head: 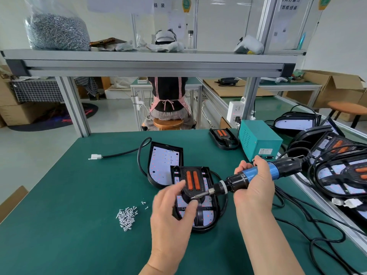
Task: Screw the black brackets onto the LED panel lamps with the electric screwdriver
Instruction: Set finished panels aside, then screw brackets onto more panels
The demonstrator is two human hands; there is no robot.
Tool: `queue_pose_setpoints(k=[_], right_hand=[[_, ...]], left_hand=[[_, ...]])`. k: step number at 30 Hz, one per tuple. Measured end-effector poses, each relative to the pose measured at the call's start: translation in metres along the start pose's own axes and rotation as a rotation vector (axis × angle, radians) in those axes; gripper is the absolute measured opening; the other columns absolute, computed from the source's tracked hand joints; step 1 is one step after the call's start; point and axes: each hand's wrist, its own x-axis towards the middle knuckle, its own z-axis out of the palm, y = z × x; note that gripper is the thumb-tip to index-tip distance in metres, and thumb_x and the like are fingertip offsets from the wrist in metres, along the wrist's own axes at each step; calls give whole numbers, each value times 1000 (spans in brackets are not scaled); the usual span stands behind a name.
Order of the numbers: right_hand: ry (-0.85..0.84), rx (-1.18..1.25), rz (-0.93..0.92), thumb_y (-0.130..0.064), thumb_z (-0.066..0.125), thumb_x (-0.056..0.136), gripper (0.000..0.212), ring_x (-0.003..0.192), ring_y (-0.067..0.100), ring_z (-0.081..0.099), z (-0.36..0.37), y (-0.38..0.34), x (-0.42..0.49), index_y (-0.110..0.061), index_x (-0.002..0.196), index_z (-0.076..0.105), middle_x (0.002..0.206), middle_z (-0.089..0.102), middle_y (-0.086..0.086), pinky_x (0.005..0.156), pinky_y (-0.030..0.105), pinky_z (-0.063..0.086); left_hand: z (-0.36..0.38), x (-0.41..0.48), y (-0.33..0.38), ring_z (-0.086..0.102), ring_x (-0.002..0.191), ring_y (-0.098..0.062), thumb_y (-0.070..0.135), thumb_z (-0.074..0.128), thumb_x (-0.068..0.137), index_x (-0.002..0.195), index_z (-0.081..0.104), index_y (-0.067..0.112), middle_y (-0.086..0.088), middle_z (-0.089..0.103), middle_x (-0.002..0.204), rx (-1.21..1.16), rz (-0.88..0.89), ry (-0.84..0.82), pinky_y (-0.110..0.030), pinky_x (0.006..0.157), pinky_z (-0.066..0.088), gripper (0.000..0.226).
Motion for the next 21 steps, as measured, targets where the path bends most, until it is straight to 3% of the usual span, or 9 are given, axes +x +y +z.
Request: queue_pose_setpoints(k=[1, 3, 5, 7, 9, 11, 14, 21], right_hand=[[-8, -2, -14, -14, 72, 90, 30, 62, 16, 67, 1, -1, 3, -8, 115, 56, 81, 58, 7, 60, 25, 55], [-24, -15, -66, -15, 72, 90, 32, 63, 17, 65, 5, -4, 9, -8, 117, 56, 81, 58, 7, 62, 25, 55], [-34, -43, -136, -16, 72, 90, 36, 62, 17, 65, 9, -6, 15, -6, 121, 57, 83, 57, 9, 64, 27, 56], [-63, -82, -218, -16, 71, 90, 35, 59, 17, 64, 17, -9, 22, -6, 120, 56, 77, 58, 6, 62, 28, 56], [-116, -119, -310, -14, 69, 91, 23, 54, 18, 61, 29, -13, 28, -11, 108, 54, 69, 57, 3, 59, 30, 54], [-180, -154, -396, -13, 69, 90, 17, 52, 19, 58, 41, -15, 32, -14, 97, 53, 66, 55, 2, 58, 30, 53], [-250, -247, -495, -14, 70, 89, 19, 54, 19, 63, 56, -12, 38, -11, 96, 52, 69, 58, 4, 57, 29, 54], [-334, -351, -515, -15, 73, 88, 26, 53, 20, 66, 79, 12, 55, -7, 103, 53, 65, 63, -3, 56, 28, 54]], left_hand=[[-2, 4, -4, 55, 113, -5, 26, 76, 83, 119, 65, 34, 23, 57, 116, 25, -5, 52, -16, 89, 42, 38], [-5, 16, -9, 51, 113, -3, 35, 73, 86, 124, 57, 32, 20, 48, 117, 6, -186, 75, -21, 88, 41, 41], [-5, 31, -16, 56, 104, -6, 43, 73, 83, 131, 50, 25, 13, 55, 110, 27, -408, -4, -29, 85, 42, 57], [-3, 46, -18, 58, 96, -8, 56, 71, 80, 135, 44, 21, 8, 62, 98, 130, -500, -119, -34, 83, 44, 71], [4, 59, -16, 59, 99, -17, 70, 68, 76, 130, 44, 19, 8, 60, 96, 253, -529, -233, -39, 92, 45, 78], [11, 69, -13, 54, 98, -23, 78, 63, 71, 113, 41, 20, 8, 54, 94, 415, -520, -332, -43, 100, 43, 75], [20, 74, -7, 54, 91, -25, 75, 64, 74, 98, 36, 15, 7, 51, 84, 577, -474, -391, -43, 96, 45, 71], [23, 72, -11, 62, 93, -29, 61, 75, 75, 100, 42, 12, -5, 63, 94, 390, -520, -356, -48, 90, 51, 65]])
